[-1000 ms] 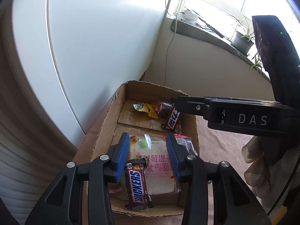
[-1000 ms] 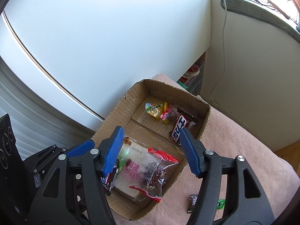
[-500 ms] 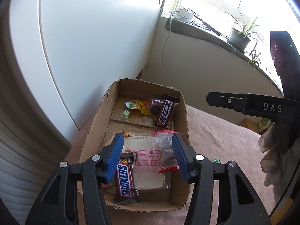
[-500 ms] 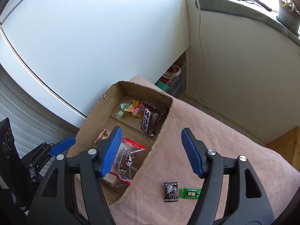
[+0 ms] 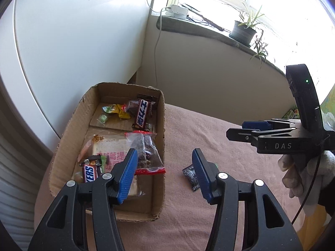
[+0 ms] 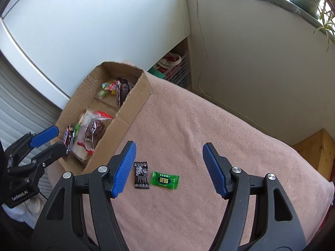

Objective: Organize snacks
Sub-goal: 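Withdraw both grippers from the box over the black and green candies, then grasp the black candy with the left gripper while the right grasps the green candy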

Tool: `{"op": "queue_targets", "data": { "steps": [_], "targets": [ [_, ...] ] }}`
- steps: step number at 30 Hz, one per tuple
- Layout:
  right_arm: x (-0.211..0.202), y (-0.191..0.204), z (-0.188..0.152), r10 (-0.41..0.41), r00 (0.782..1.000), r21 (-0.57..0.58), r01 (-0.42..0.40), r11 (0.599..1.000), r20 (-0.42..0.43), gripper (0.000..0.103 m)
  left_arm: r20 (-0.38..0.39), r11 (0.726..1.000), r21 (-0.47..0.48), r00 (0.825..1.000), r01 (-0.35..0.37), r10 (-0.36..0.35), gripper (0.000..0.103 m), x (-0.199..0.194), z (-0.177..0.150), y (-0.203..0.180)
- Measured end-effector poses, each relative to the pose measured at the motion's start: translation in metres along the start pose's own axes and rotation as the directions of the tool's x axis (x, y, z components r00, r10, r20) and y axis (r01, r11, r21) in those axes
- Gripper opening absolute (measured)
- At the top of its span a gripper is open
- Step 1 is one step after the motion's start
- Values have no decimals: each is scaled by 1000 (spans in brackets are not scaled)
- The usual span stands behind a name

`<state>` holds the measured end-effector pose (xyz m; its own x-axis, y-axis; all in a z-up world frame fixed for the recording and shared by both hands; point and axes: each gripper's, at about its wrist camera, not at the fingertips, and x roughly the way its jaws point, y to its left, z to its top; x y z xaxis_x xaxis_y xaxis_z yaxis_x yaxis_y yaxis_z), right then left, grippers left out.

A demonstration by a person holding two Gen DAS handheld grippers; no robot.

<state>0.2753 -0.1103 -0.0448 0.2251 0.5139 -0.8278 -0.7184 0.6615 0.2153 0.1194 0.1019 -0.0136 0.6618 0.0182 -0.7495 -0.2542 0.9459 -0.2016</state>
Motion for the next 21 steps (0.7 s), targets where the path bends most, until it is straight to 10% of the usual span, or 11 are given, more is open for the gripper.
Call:
{"op": "queue_targets", "data": {
  "steps": [6,21],
  "targets": [
    [20,3,-30,56,996,-204,-70,976,-72,47,-6,1000,8,1000,24,-24,53,10,-23,-32],
    [68,5,-53,142,980,-453,-189,871,-136,40,-76,997,-77,997,0,-6,43,59,-54,-55]
  ]
}}
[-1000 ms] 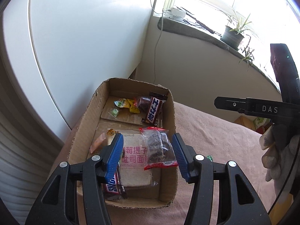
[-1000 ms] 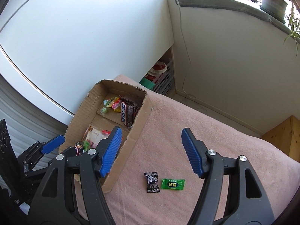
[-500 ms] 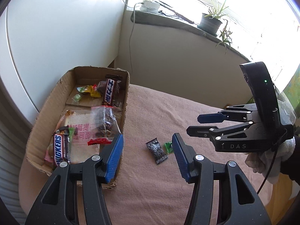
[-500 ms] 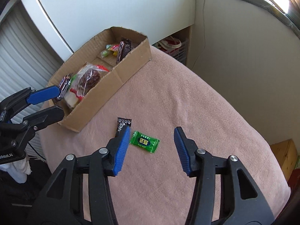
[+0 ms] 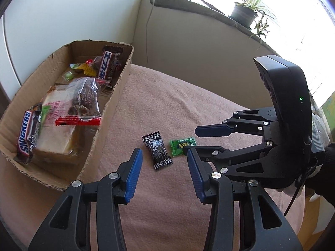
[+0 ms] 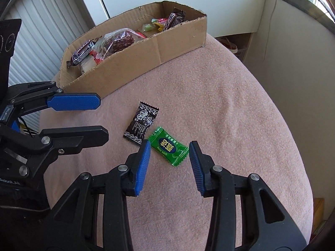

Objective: Organize snacks
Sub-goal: 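Grasp the black candy with the left gripper while the right grasps the green candy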

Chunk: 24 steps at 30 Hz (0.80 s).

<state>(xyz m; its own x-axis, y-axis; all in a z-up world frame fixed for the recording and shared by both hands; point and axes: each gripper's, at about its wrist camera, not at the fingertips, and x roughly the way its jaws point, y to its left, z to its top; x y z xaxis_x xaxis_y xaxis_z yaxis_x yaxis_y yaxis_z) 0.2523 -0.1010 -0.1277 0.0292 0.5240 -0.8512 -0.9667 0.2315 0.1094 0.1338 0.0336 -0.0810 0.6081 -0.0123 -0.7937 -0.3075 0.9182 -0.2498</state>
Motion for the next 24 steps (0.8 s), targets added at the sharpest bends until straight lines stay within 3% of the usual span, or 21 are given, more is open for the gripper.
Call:
{"op": "queue_targets", "data": {
  "steps": [7,9,17,24],
  "targets": [
    [10,8,-1,7,1000,-128,-9,992,-18,40,-12,999,-25,1000,-25,24,43,15,-4,3],
    [13,8,-2,-2,1000,-143,-1,990,-19,36,-15,999,-24,1000,-26,25,43,18,-6,2],
    [17,3,-4,-9,1000,-125,9,992,2,34,-28,1000,-13,999,-28,27,43,26,-5,0],
    [21,-5,1,-28,999,-72,30,997,29,23,-38,1000,-11,999,-26,25,43,36,-3,-2]
  ]
}}
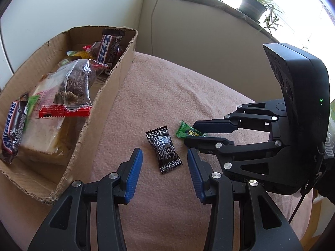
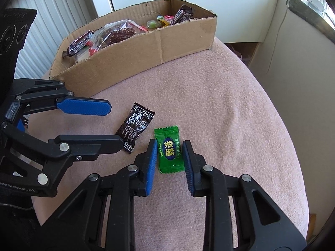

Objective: Organize snacks
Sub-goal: 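Grasp the black candy with the left gripper while the right grasps the green candy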

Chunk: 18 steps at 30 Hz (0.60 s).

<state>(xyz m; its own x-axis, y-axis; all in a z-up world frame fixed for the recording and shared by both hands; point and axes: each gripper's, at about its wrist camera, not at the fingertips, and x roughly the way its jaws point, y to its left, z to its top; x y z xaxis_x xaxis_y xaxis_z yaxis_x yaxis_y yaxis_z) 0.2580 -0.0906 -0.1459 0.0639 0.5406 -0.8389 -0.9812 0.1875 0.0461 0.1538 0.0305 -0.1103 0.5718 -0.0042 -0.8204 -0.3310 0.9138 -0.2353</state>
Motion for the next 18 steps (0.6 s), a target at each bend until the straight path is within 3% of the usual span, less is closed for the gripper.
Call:
{"op": "queue_targets", "data": {
  "steps": [9,12,18],
  "targets": [
    [-8,-20,-12,-59,998,106,57,993,16,23,-12,999,21,999,-44,44,43,26,7,-10],
    [-10,-24,-17,-67,997,143,62,988,28,23,1,993,67,995,-95,96,43,32,7,-20],
    [-12,-24,-22,-103,994,172,95,980,39,23,56,979,122,986,-162,156,24,31,-2,-35]
  ]
}}
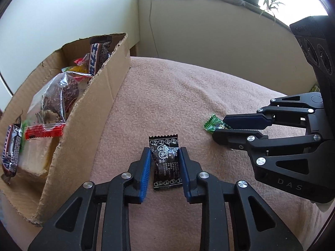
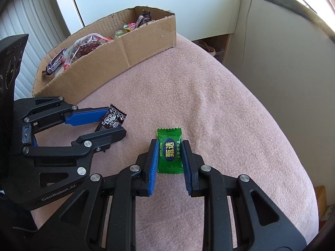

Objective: Organize snacks
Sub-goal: 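Grasp the black candy with the left gripper while the right grasps the green candy, then carry both candies into the box and open both grippers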

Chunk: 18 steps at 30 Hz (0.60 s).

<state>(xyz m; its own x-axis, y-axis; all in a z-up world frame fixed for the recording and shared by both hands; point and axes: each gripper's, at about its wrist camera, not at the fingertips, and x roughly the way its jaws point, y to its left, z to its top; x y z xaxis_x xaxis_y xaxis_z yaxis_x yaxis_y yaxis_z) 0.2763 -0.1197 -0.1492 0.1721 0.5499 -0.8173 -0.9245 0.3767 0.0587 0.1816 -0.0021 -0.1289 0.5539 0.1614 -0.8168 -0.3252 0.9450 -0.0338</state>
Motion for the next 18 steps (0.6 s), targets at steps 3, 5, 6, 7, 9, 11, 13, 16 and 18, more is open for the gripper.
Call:
{"op": "queue_targets", "data": {
  "steps": [3,5,6,7,9,11,13,16,18],
  "targets": [
    [-1,1,-3,-15,1000,19,15,1000,8,23,5,1000,-15,1000,14,-14,23,-1,-2,1],
    [-2,1,-3,-17,1000,33,16,999,15,22,1,999,-24,1000,25,-25,23,-3,-3,5],
    [-3,0,-4,-17,1000,45,16,999,19,21,1,999,-26,1000,31,-31,22,-5,-4,7],
    [-4,0,-5,-17,1000,58,16,998,22,21,1,999,-29,999,36,-36,22,-8,-6,11],
    [-7,-2,-6,-21,999,79,19,997,26,21,0,998,-33,999,50,-50,22,-11,-7,12],
    [-12,-3,-8,-27,999,98,24,995,31,21,-3,998,-28,998,59,-59,22,-14,-7,13],
    [-17,-4,-9,-32,999,120,28,992,36,20,-2,997,-31,997,74,-74,22,-19,-7,15],
    [-26,-5,-7,-37,999,151,31,988,36,20,-10,994,-38,994,105,-105,22,-28,2,27],
    [-33,-2,-4,-46,998,160,39,986,37,20,-6,992,-34,993,121,-121,22,-38,7,31]
  ]
}}
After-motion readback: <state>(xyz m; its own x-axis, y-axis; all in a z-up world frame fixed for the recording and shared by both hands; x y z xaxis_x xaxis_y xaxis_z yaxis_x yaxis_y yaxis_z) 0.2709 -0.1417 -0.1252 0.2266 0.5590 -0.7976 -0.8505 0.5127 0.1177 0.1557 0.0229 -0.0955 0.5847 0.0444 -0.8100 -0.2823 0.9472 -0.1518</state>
